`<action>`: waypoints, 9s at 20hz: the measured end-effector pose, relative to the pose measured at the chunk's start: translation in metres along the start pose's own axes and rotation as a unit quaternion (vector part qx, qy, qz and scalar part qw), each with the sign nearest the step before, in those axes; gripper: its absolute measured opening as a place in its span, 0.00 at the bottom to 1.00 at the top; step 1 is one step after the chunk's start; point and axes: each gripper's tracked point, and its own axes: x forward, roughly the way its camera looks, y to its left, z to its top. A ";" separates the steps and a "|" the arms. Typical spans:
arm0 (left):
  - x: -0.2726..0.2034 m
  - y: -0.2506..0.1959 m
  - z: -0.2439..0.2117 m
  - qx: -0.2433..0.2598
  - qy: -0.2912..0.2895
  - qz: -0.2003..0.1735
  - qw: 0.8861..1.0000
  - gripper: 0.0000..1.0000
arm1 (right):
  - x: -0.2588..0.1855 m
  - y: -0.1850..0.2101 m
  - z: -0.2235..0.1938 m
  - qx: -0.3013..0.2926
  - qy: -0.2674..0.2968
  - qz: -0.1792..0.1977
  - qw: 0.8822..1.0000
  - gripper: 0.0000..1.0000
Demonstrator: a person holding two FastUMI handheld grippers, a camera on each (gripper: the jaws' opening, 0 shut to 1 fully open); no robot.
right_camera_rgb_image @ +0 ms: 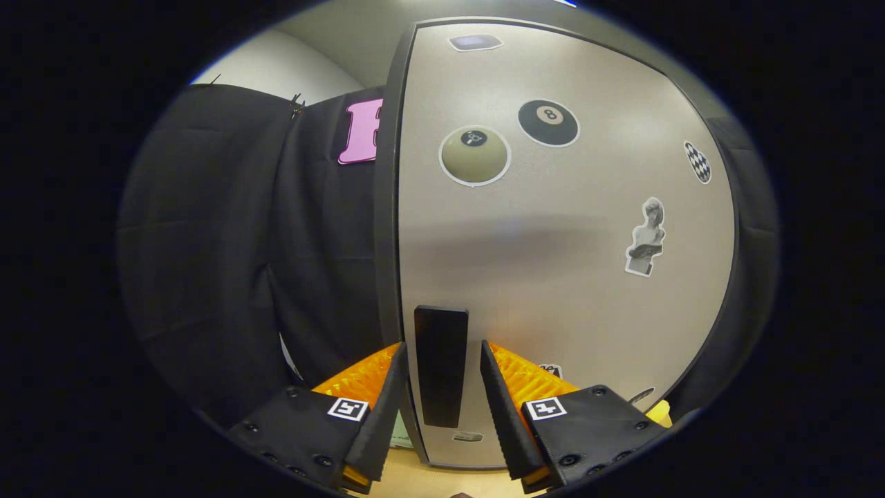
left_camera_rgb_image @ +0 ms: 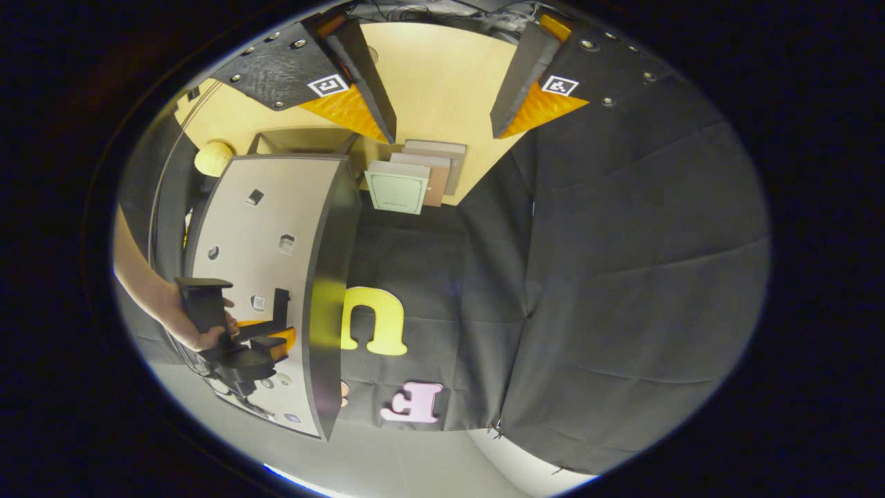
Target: Open the cabinet door with the right hand, grasp the bottle in the cabinet with the left hand and place it on the coaster, then close the cabinet door with the right hand.
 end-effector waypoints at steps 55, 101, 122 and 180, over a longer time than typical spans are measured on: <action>0.001 -0.137 0.029 0.031 -0.030 -0.123 0.991 0.82 | -0.090 -0.020 -0.013 0.035 -0.013 0.127 0.991 0.22; 0.103 -0.316 0.036 0.054 0.018 -0.333 0.941 0.85 | -0.171 -0.188 -0.042 0.123 -0.041 -0.176 0.976 0.02; 0.213 -0.397 0.172 0.035 -0.043 -0.221 0.974 0.82 | -0.004 -0.358 -0.047 0.100 -0.029 -0.180 0.978 0.89; 0.127 -0.341 0.205 0.093 -0.131 -0.164 0.973 0.72 | 0.022 -0.350 -0.089 0.082 0.014 -0.125 0.989 0.98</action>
